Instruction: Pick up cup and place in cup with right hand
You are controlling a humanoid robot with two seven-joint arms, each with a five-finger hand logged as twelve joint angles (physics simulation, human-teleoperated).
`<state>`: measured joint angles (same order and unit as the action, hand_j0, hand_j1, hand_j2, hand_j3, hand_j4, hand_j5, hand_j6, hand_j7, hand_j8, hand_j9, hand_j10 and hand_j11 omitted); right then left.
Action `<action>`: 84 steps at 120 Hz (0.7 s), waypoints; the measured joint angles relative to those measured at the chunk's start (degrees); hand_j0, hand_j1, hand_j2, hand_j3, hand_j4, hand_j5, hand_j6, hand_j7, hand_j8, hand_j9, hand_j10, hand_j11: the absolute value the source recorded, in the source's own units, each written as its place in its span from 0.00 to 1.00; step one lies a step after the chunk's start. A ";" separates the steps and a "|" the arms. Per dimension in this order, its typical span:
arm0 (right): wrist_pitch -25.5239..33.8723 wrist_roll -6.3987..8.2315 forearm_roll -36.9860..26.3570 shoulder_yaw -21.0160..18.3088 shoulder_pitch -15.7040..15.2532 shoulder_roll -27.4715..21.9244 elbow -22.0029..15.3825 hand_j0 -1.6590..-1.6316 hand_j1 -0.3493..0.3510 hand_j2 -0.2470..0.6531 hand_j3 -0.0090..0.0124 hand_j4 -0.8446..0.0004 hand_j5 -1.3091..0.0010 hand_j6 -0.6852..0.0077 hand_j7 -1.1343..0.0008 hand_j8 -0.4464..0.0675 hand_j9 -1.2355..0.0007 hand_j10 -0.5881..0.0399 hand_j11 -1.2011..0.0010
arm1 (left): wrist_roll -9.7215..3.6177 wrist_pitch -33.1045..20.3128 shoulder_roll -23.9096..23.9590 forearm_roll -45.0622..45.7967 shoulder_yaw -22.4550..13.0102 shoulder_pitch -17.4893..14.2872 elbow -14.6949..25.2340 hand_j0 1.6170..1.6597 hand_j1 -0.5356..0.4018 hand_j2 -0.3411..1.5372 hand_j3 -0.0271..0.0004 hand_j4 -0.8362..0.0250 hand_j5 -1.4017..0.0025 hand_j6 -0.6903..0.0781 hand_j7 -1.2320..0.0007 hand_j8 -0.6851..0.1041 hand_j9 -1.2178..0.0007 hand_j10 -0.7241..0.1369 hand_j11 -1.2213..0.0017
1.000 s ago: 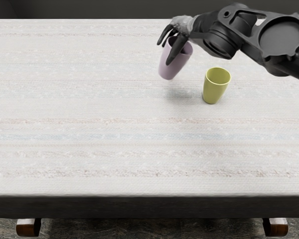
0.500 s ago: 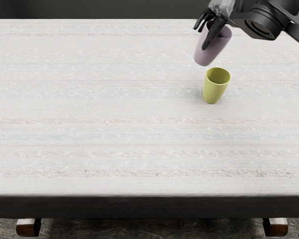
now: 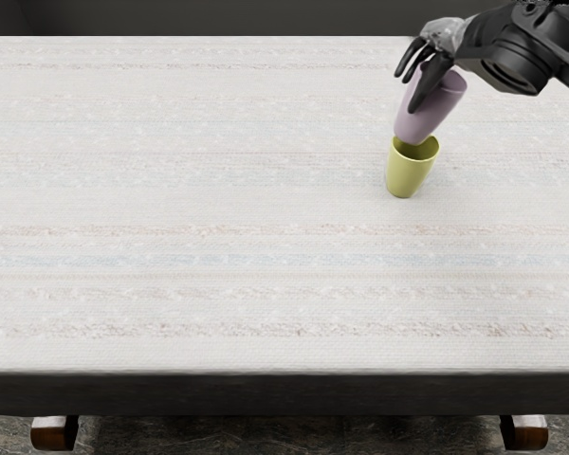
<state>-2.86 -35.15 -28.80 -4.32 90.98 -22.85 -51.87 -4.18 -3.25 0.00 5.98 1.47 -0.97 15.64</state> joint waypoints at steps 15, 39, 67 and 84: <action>0.16 0.04 -0.27 0.00 -0.57 -0.54 -0.03 0.77 0.90 0.65 0.42 0.16 0.17 0.11 0.13 0.54 0.15 0.83 0.14 | 0.01 0.00 0.00 0.00 -0.01 0.00 0.00 0.96 0.94 0.18 1.00 0.97 1.00 0.89 1.00 0.86 1.00 0.84 1.00; 0.44 0.09 -0.28 0.17 -1.18 -0.74 0.11 0.46 0.72 0.56 0.42 0.30 0.32 0.16 0.28 0.47 0.31 0.74 0.30 | 0.03 0.00 0.00 0.00 0.00 0.01 0.00 0.96 0.94 0.18 0.99 0.97 0.99 0.89 1.00 0.86 1.00 0.84 0.99; 0.26 0.15 0.24 3.94 -3.15 -5.05 1.15 0.17 0.25 0.37 0.42 0.76 0.77 0.70 0.75 0.71 0.77 0.85 0.76 | 0.03 0.00 0.00 0.01 -0.02 0.00 0.00 0.96 0.94 0.18 0.99 0.97 0.99 0.89 1.00 0.86 1.00 0.84 0.99; -19.42 0.15 5.83 13.47 -13.08 -18.88 1.13 0.10 0.14 0.32 0.42 0.87 0.88 0.83 0.87 0.77 0.87 0.88 0.87 | 0.05 0.00 0.00 0.01 0.02 -0.20 0.03 0.96 0.94 0.18 0.99 0.97 0.99 0.89 1.00 0.86 1.00 0.84 0.99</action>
